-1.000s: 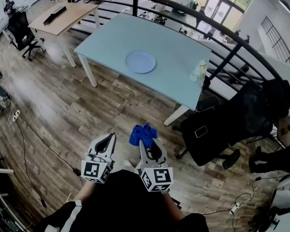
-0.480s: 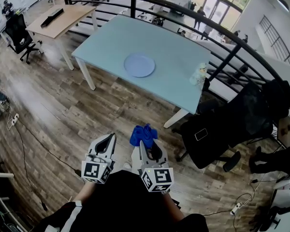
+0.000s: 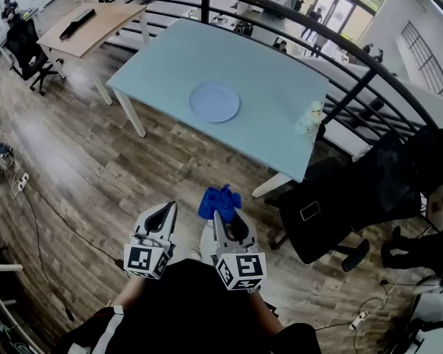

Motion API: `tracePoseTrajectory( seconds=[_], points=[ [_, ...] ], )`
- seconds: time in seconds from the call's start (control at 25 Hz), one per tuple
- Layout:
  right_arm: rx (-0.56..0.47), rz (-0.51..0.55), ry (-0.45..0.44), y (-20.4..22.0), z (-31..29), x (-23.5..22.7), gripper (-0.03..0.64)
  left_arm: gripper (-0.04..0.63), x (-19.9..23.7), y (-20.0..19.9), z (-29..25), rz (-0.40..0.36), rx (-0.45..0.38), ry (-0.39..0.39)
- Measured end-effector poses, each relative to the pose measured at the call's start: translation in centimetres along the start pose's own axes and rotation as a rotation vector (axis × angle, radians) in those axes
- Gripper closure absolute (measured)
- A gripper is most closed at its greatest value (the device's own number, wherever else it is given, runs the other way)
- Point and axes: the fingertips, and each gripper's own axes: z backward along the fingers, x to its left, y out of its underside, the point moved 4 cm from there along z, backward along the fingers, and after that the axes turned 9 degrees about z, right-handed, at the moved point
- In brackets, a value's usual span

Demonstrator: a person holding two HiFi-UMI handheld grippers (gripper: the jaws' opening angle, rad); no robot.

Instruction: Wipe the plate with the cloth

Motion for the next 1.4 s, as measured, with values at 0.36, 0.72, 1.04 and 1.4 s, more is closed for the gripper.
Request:
tracePoseTrajectory(
  seconds=[0.36,0.72,1.04,1.4],
  points=[
    [0.009,-0.005,-0.024,-1.2,-5.7,-2.4,0.499,0.594,1.8,-0.8,-5.1,-0.007,0.014,-0.015],
    [-0.011,-0.002,-0.072,-3.6,-10.5,-5.9,0.499,0.595,1.9,-2.8,-10.8,-0.027,-0.004,-0.052],
    [-0.019,0.013,-0.102,-5.7,-14.9,-10.6,0.499,0.594,1.7,-4.1,-17.1,-0.024,-0.035,-0.08],
    [-0.028,0.005,-0.112,-5.9,-16.4,-12.5,0.499,0.594,1.7,-3.7,-19.4,-0.027,-0.039,-0.095]
  ],
)
